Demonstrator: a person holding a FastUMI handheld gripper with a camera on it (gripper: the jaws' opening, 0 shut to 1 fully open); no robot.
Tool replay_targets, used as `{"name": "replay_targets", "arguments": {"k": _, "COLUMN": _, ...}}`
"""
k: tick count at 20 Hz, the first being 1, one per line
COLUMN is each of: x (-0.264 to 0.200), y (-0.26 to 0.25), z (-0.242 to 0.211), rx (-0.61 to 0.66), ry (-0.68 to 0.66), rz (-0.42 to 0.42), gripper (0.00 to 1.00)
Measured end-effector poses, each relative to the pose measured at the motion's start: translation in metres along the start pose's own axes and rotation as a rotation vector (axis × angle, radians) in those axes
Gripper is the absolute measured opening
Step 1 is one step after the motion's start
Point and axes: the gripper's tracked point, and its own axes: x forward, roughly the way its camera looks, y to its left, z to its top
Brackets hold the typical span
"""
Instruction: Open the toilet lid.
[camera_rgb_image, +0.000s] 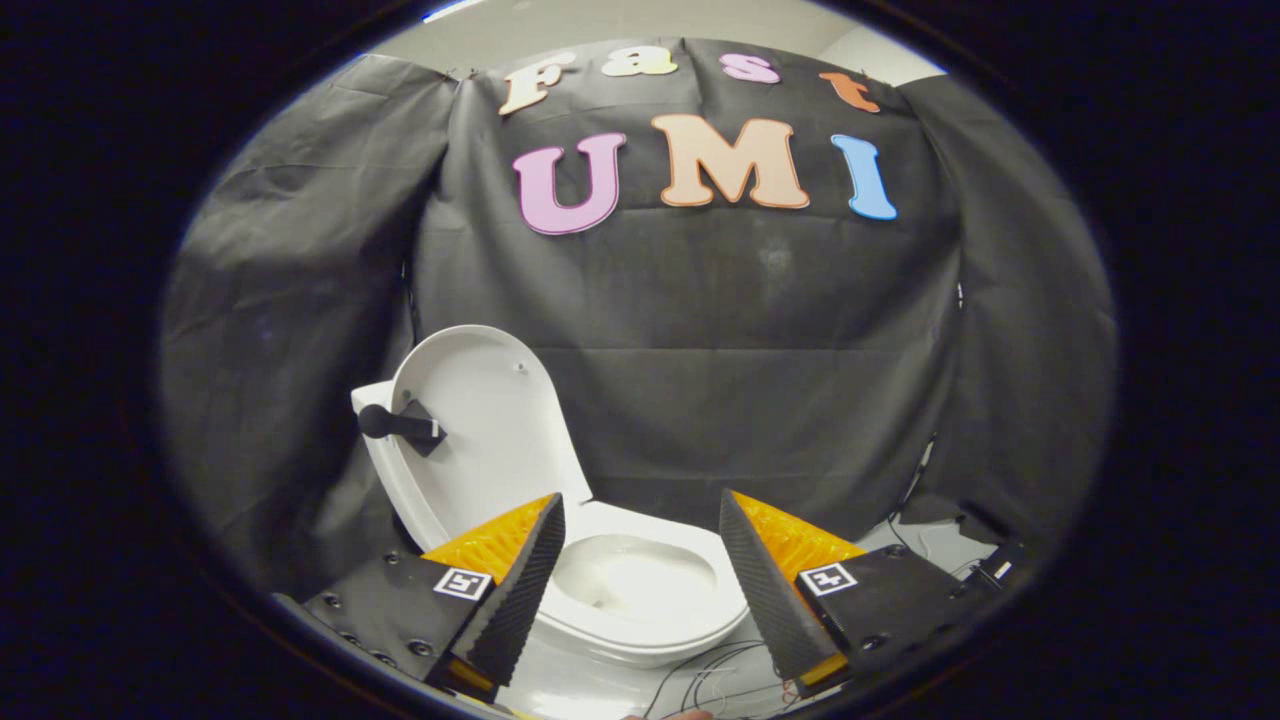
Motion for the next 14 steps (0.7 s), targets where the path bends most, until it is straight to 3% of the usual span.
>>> {"name": "replay_targets", "arguments": {"k": 3, "x": -0.002, "y": -0.004, "z": 0.004, "rx": 0.003, "ry": -0.019, "rz": -0.014, "gripper": 0.96}}
{"name": "replay_targets", "arguments": {"k": 9, "x": 0.004, "y": 0.020, "z": 0.011, "rx": -0.042, "ry": -0.038, "rz": 0.037, "gripper": 0.96}}
{"name": "replay_targets", "arguments": {"k": 14, "x": 0.004, "y": 0.012, "z": 0.012, "rx": -0.026, "ry": -0.042, "rz": 0.010, "gripper": 0.99}}
